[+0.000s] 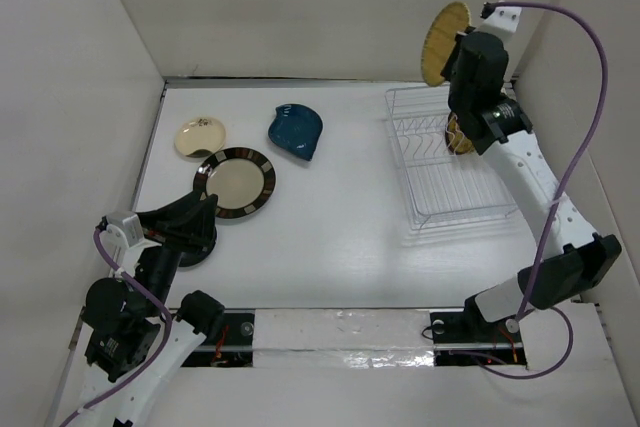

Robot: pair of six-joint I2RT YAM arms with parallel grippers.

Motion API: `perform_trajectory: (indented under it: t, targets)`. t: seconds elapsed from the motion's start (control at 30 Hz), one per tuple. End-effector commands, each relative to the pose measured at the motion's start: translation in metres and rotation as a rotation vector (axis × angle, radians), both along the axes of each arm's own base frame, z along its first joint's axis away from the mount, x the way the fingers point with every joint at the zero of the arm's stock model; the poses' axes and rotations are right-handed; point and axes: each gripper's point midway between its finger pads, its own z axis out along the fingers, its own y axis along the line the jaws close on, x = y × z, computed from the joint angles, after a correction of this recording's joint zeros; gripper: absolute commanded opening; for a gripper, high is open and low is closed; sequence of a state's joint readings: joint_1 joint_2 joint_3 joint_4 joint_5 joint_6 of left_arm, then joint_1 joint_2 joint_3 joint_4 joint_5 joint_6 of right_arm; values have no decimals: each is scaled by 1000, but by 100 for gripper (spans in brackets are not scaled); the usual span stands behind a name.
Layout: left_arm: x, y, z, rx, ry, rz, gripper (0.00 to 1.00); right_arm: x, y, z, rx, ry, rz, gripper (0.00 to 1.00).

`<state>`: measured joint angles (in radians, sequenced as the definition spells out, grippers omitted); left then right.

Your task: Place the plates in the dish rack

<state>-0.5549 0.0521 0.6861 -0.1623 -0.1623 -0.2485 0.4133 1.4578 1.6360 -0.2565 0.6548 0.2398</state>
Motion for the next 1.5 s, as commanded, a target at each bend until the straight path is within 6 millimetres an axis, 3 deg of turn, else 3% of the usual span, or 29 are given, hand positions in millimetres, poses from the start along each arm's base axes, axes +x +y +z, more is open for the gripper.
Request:
perform_trajectory:
  t: [0.0,0.03,0.27,0.4,0.57,0.83,1.17,1.27,1.4,1.47]
  targets:
    - [0,-4,10,-12,-30,-19,38,10,-19,-1,-230,92,56,0]
    - [-1,-6,10,-8,-30,-31,38,16,-34,-8,-285,119,5,0]
    - [-3,-3,10,-10,-32,-24,38,51,-87,-43,-426,238,-6,0]
    - [-2,-5,10,-7,-33,-32,38,57,-89,-72,-480,314,58,0]
    - [-3,-6,10,-6,-35,-37,38,57,-111,-97,-496,359,21,0]
    - [-4,-6,11,-7,-38,-37,39,65,-109,-136,-463,453,76,0]
    - [-4,-6,10,-5,-39,-40,39,55,-111,-188,-455,545,79,0]
    - [-4,-5,10,-8,-39,-34,39,55,-109,-215,-423,605,89,0]
    - [-4,-4,10,-7,-37,-32,39,55,-112,-223,-401,624,56,0]
    - [-4,-4,10,-9,-35,-30,39,55,-112,-221,-394,621,49,8]
